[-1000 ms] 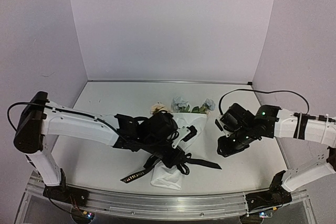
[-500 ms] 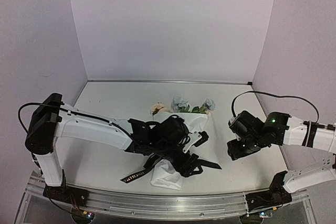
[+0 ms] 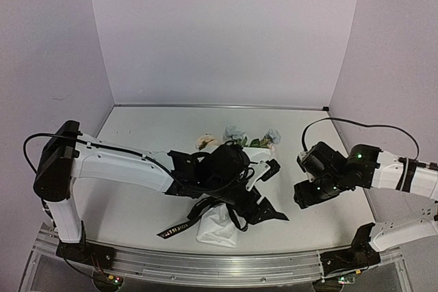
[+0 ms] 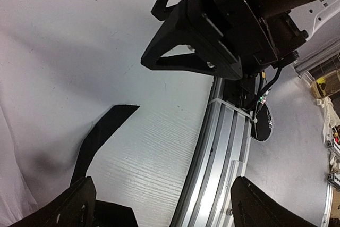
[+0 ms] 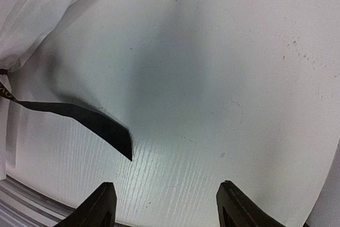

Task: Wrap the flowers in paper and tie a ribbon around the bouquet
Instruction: Adjust the ribbon on the folded bouquet.

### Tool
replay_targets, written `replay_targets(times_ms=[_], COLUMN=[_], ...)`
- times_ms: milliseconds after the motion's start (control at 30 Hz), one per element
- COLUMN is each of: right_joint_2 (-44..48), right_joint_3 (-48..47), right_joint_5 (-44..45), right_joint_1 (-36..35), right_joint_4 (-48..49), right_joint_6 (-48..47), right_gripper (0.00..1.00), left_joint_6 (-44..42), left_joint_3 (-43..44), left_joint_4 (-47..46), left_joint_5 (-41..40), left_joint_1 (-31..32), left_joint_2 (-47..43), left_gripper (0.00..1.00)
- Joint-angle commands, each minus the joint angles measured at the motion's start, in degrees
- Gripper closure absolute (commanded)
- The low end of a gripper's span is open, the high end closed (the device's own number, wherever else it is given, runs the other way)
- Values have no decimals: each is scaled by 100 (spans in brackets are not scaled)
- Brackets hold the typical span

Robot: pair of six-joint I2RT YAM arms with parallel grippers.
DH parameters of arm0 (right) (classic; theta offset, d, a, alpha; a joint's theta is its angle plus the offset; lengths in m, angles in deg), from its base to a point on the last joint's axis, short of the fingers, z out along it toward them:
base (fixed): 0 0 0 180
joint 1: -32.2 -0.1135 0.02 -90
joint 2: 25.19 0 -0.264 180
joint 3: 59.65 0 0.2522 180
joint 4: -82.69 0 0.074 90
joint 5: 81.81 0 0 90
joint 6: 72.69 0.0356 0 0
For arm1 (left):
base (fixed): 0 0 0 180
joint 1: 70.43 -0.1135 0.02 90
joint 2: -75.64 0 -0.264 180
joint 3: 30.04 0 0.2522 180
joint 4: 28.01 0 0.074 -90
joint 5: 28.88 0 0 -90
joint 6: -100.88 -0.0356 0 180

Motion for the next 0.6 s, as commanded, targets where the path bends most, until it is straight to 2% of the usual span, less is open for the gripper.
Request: replay_targets(times_ms=[0,133,233,367,500,567], right_joint_2=[-26,-354,-614,-997,-1437,-1639], right_joint_3=[-270,-599,-875,-1000,-1337,-1461], right_joint_5=[-743,-668,-490,-293,196,381], right_joint_1=[-75,-642,-1012,-1414,-1881,-2041], right_joint_4=[442,636,738,1193,1353,1460], right_joint_6=[369,307,354,793,857,986], right_gripper=[33,31,29,24,18,16], left_joint_6=[168,722,1365,1832,1783,1727], left_joint_3=[-453,-1339,-2279,-3510,-4271,-4455], left_joint_4=[-330,-213,126,437,164,-146], left_joint_5=[-719,-2002,-2558,-2506,-1919,-1543], left_joint_1=[-31,-272,-663,-1139,-1320,-1322], left_joint_2=[-889,-1937,-2712,-3457,-3618,-3627], left_gripper=[8,8,16,26,27,23])
